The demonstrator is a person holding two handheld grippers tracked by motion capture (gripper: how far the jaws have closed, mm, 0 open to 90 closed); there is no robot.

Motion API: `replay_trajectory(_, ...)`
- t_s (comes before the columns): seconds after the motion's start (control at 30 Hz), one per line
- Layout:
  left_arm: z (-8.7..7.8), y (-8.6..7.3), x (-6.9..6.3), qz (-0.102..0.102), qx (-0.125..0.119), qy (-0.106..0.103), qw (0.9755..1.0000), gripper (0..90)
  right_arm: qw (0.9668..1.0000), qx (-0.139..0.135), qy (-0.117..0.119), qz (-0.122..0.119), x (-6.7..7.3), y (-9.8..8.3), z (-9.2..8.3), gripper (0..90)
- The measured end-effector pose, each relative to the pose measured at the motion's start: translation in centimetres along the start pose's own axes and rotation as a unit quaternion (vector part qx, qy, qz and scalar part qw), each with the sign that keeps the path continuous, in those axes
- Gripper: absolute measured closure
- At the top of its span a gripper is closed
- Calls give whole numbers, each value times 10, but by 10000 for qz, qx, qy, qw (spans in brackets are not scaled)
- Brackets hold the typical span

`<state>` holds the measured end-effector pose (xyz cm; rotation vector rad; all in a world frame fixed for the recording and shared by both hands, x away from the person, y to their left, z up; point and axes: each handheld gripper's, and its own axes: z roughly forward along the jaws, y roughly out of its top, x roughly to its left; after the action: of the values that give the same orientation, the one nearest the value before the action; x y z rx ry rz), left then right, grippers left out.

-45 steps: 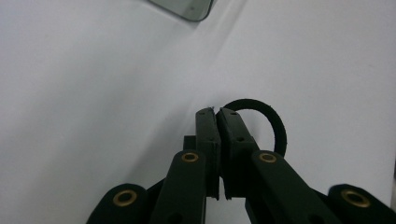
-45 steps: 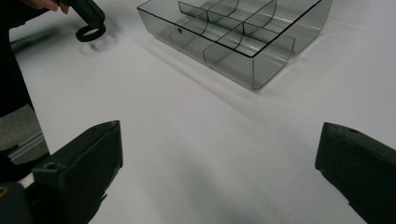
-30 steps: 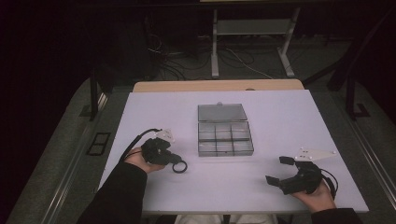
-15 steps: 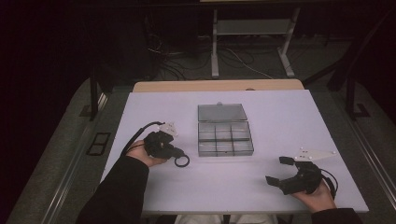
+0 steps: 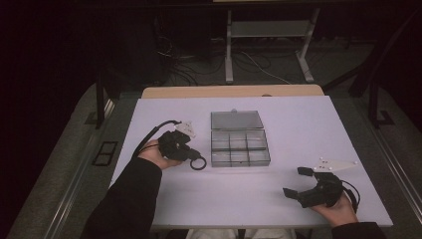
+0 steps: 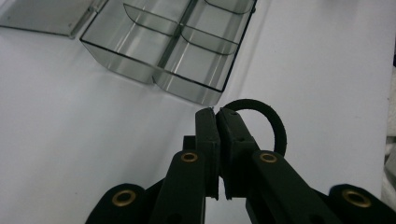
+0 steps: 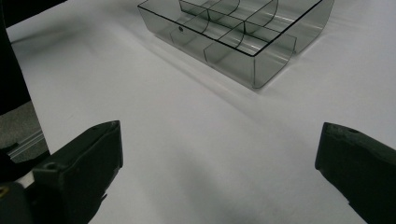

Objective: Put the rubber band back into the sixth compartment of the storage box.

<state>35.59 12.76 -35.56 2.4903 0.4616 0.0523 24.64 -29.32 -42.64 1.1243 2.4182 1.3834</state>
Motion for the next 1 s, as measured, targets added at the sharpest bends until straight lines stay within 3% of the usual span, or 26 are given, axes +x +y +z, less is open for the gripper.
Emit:
replay_trajectory(0.53,-3,23,8,113,-21,94,9999,858,10000,-26,-7,-14,-1,0,0,2)
replay_trajectory(1.0,-2,43,22,16,-244,171,9996,858,10000,-27,-4,-11,-1,0,-1,2)
